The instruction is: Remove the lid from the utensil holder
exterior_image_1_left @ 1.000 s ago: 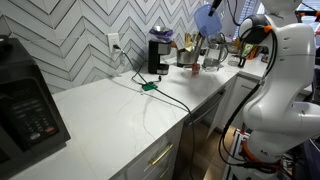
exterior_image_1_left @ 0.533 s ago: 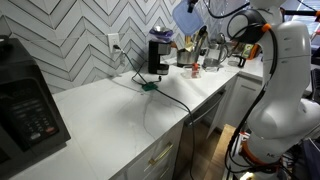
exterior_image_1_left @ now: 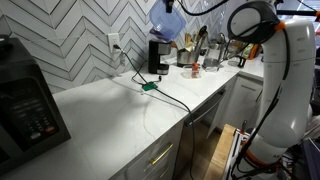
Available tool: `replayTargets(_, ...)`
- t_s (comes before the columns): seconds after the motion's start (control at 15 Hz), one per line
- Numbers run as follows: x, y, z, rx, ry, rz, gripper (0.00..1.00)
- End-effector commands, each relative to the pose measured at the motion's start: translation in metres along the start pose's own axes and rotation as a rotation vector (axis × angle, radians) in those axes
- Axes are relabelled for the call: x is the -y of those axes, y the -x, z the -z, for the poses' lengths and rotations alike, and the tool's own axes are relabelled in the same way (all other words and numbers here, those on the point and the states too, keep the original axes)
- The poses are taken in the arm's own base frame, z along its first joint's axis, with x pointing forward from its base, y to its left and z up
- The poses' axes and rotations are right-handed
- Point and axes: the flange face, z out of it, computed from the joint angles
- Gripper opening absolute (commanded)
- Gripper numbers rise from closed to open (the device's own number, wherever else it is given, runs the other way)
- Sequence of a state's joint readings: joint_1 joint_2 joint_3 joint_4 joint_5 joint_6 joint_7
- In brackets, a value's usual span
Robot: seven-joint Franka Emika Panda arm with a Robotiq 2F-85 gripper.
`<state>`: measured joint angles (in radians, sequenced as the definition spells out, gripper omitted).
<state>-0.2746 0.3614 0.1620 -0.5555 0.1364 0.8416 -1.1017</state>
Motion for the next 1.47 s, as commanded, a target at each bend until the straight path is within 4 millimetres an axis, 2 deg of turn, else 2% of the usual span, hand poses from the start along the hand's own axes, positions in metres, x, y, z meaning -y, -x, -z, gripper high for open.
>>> replayTargets(0.0,-0.001,0.004,0.001,0.000,0.000,-0.005,0.02)
replayTargets(0.13,-0.011,-0.018,-0.029,0.041,-0.072,-0.015,0.02)
replayTargets(0.33,-0.015,-0.063,-0.081,0.114,-0.190,-0.007,0.02)
replayTargets(0.6,-0.016,-0.116,-0.167,0.226,-0.355,-0.047,0.02)
replayTargets(0.73,-0.016,-0.129,-0.208,0.322,-0.384,-0.120,0.02)
replayTargets(0.87,-0.014,-0.139,-0.247,0.343,-0.481,-0.124,0.02)
replayTargets(0.93,-0.013,-0.142,-0.258,0.338,-0.502,-0.083,0.02)
replayTargets(1.0,-0.019,-0.144,-0.241,0.335,-0.463,-0.088,0.07)
replayTargets(1.13,-0.019,-0.146,-0.262,0.358,-0.498,-0.084,0.07)
replayTargets(1.2,-0.019,-0.146,-0.265,0.361,-0.502,-0.084,0.07)
replayTargets(1.27,-0.018,-0.146,-0.264,0.360,-0.502,-0.084,0.02)
replayTargets(1.4,-0.022,-0.164,-0.272,0.328,-0.466,-0.198,0.02)
